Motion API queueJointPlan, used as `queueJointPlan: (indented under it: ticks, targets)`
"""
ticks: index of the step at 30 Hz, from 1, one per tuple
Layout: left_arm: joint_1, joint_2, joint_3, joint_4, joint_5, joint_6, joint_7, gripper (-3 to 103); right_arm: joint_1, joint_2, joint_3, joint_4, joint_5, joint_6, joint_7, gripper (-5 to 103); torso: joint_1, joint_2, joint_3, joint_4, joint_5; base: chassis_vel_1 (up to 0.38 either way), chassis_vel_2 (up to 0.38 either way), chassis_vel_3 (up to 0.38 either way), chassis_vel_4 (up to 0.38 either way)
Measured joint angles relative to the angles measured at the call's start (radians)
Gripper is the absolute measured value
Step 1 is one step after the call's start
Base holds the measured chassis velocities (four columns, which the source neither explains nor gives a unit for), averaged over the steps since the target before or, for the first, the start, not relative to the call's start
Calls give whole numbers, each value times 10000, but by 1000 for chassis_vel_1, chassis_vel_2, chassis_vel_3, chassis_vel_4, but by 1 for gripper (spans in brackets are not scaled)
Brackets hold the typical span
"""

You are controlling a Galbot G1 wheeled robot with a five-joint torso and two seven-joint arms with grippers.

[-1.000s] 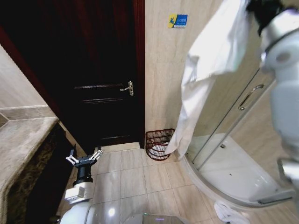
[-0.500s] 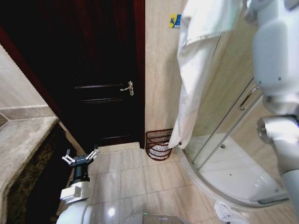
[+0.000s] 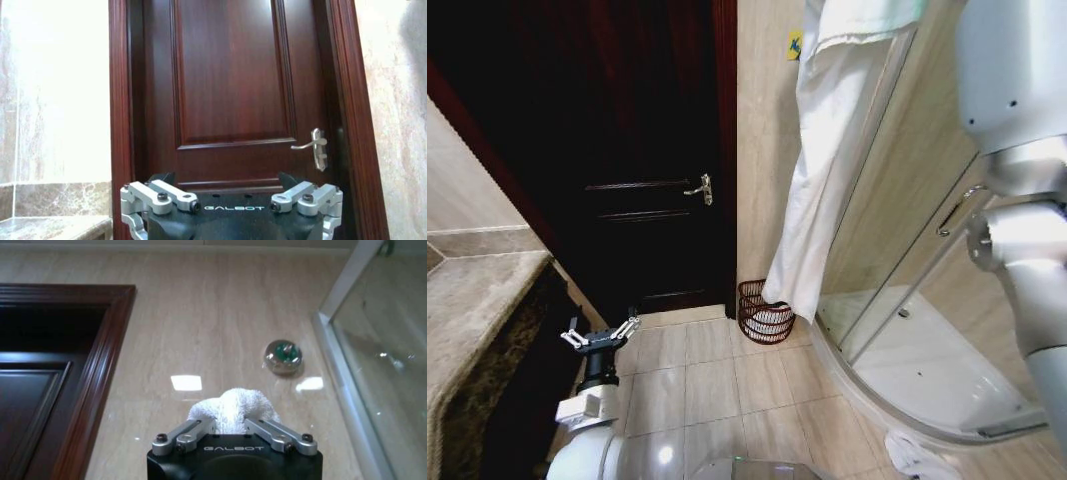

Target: Discard the used towel into the hamper.

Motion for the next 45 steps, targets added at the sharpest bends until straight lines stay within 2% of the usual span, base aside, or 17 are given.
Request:
queueJointPlan:
  ticks: [7, 10, 11, 14, 17, 21, 27, 30, 37, 39, 42, 45]
  targets:
    - [89, 8, 11, -4, 21, -127, 99, 100, -970, 135, 46, 356, -200, 617, 26, 4, 1, 0, 1, 2, 3, 0, 0, 0, 0]
    - [142, 44, 12, -38, 30, -160, 124, 100, -1507, 164, 33, 393, -333, 1249, 18, 4, 1, 0, 2, -1, 4, 0, 0, 0, 0]
    - [142, 44, 12, -38, 30, -160, 124, 100, -1507, 164, 33, 393, -333, 1249, 18, 4, 1, 0, 2, -1, 4, 0, 0, 0, 0]
    - [168, 67, 16, -73, 34, -174, 137, 100, -1650, 302, -23, 200, -379, 1873, -2, 4, 2, 0, 2, 0, 5, 0, 0, 0, 0]
    - [167, 82, 18, -93, 33, -174, 139, 100, -1533, 418, -28, 90, -387, 2070, -2, 4, 3, -1, 3, 1, 4, 0, 0, 0, 0]
    - [148, 128, 6, -118, -3, -174, 140, 100, -1071, 594, -30, -49, -386, 2109, -14, 4, 2, 0, 0, 0, -1, 0, 0, 0, 0]
    - [142, 161, -53, -154, -146, -294, 123, 100, -642, 724, 67, -46, -670, 1765, -213, 4, -3, 2, -3, 0, 1, 0, 0, 0, 0]
    - [147, 153, -57, -152, -151, -350, 122, 100, -1025, 689, 37, 72, -705, 1772, -215, 4, -5, 4, -5, 0, -3, 0, 0, 0, 0]
    - [157, 247, 86, 15, -129, -432, 149, 100, -3431, 245, 145, 1016, -895, 2437, -183, 4, 7, -2, 6, 3, 6, 0, 0, 0, 0]
    - [160, 325, 113, 28, -129, -430, 151, 100, -3670, 147, 226, 1252, -903, 2462, -164, 4, 6, -2, 5, 1, 6, 0, 0, 0, 0]
    - [149, 480, 145, 37, -131, -359, 152, 100, -4104, -78, 402, 1868, -860, 2414, -27, 4, 1, -1, 1, -2, 6, 0, 0, 0, 0]
    - [117, 585, 195, 47, -137, -189, 146, 100, -4797, -429, 573, 2958, -574, 1902, 480, 4, -16, -23, -17, -2, 2, 0, 0, 0, 0]
